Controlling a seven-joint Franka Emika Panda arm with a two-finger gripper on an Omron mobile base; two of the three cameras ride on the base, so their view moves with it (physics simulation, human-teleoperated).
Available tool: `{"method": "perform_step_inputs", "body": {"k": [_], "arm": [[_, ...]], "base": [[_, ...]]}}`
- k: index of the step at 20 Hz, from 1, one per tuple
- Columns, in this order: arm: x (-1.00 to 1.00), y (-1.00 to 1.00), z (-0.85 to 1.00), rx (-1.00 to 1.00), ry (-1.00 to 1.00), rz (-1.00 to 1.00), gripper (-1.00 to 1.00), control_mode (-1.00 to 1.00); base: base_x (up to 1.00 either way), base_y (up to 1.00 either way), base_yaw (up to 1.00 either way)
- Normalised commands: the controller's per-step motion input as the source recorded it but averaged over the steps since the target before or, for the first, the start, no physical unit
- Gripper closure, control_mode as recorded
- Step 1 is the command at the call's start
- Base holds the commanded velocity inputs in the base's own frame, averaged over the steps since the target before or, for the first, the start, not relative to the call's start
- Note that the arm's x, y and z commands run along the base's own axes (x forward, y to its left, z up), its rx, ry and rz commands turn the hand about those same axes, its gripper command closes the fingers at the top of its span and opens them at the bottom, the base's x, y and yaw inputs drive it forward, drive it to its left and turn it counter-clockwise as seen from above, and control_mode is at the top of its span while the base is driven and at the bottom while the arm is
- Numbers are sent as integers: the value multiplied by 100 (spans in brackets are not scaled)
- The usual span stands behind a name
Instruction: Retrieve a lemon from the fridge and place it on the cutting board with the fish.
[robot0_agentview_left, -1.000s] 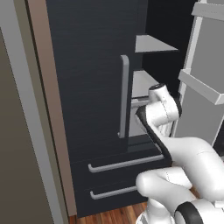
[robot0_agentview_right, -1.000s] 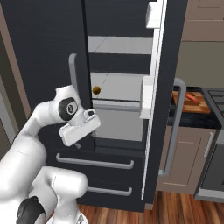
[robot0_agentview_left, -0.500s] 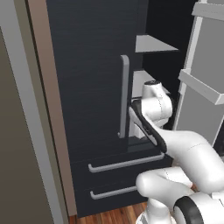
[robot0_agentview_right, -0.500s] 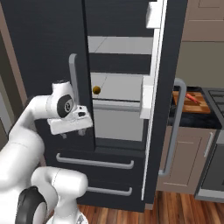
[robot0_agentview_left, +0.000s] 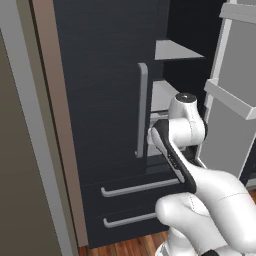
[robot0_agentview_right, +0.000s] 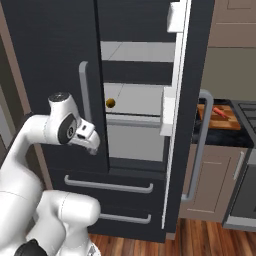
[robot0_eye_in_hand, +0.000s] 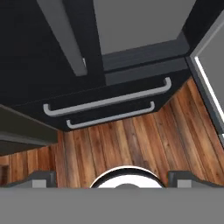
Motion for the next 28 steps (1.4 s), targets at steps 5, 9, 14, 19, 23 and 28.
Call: {"method": "perform_step_inputs", "body": {"k": [5, 9, 14, 19, 23, 28], "arm": [[1, -1, 0, 0, -3, -3, -100, -100], [21, 0, 0, -3, -14, 9, -100, -100], [10, 0, 21, 0, -24, 31, -100, -100], [33, 4, 46, -1, -11, 18, -100, -100], [19, 30, 40, -4, -2, -5, -100, -100], [37, 18, 12, -4, 0, -8, -100, -100]], "base": [[0, 0, 0], [0, 0, 0], [0, 0, 0], [0, 0, 0], [0, 0, 0], [0, 0, 0]]}}
